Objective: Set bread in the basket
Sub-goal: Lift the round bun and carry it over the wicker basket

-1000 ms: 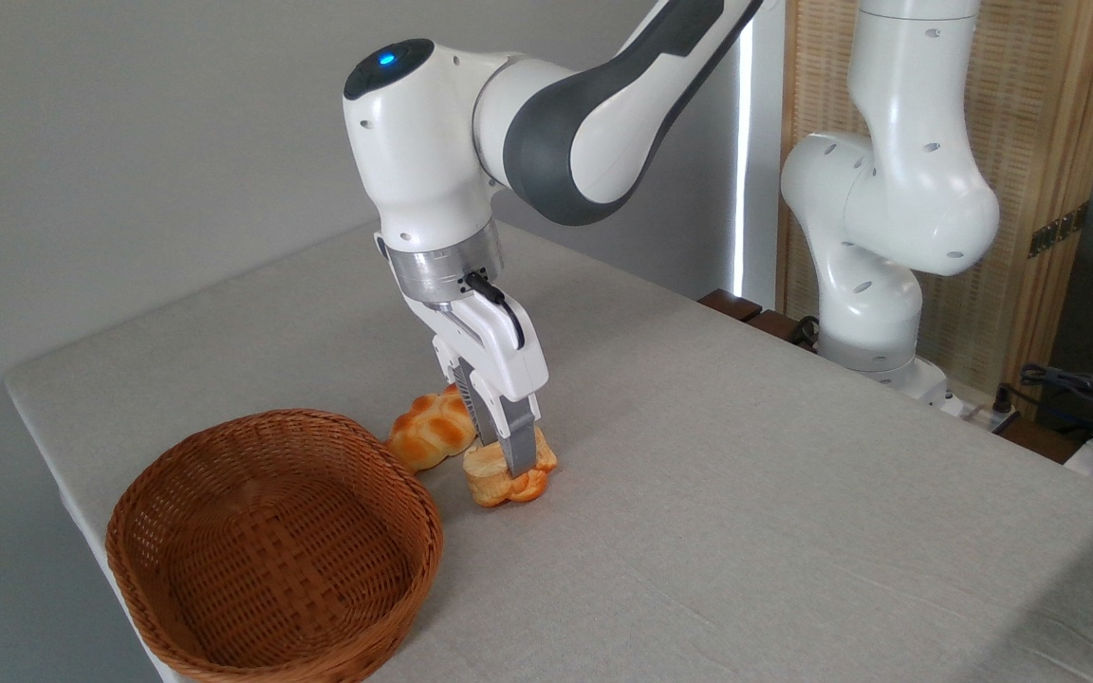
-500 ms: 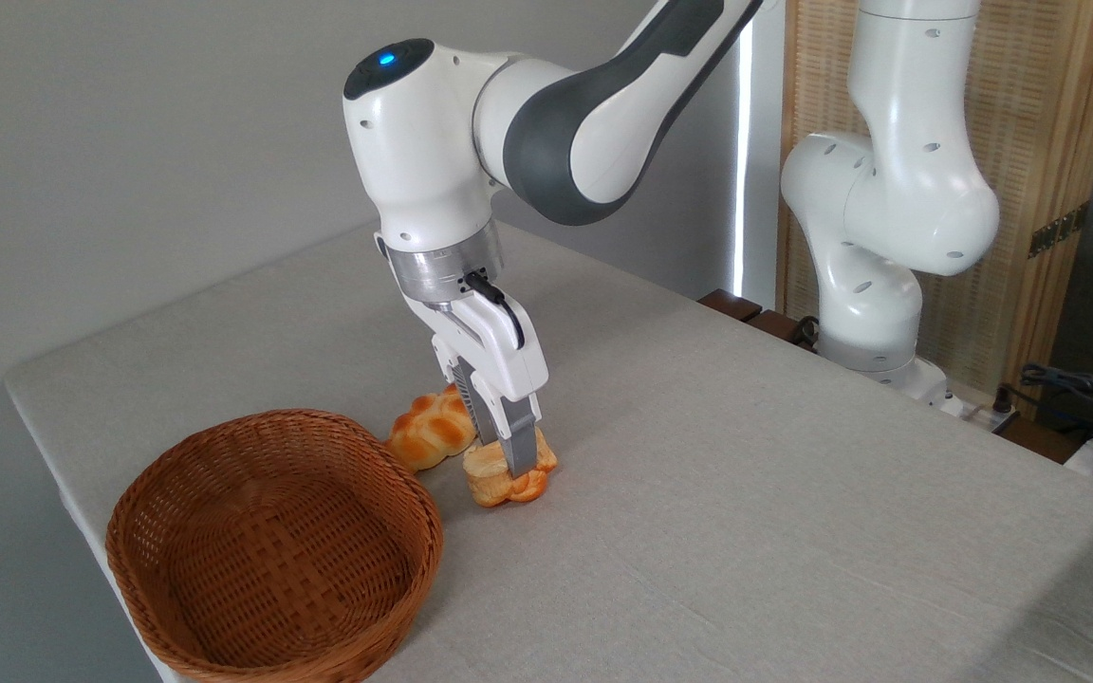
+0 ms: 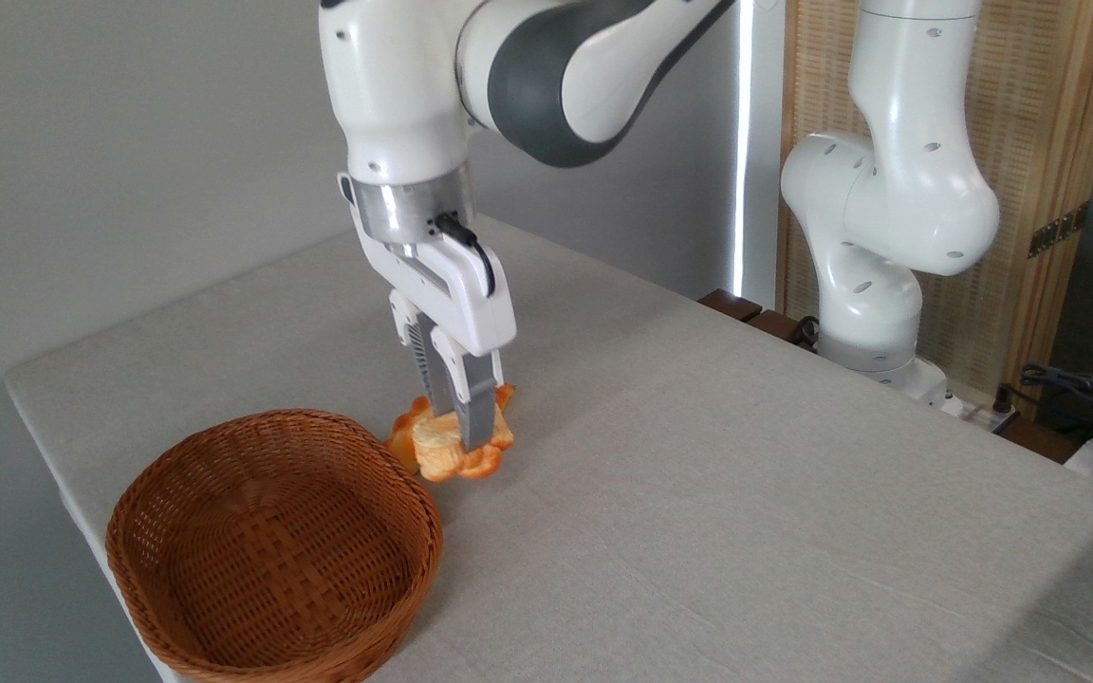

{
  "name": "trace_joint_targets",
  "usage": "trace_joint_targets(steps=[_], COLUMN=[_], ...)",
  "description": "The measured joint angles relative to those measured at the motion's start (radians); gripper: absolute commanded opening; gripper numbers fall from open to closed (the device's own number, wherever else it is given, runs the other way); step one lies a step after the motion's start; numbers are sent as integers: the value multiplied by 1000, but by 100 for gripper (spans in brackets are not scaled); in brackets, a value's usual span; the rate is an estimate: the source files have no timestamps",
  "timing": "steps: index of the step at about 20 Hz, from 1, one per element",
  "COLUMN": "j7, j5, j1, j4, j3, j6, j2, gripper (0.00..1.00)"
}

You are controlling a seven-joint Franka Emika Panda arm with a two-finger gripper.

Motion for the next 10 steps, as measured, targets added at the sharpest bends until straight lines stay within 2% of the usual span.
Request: trace_joint_targets(steps=[4,10], j7=[0,0], j5=[-7,-21], j1=[2,8], j4=[41,48], j3=[1,3], j6=[10,148], j2=[0,7], gripper=[51,51])
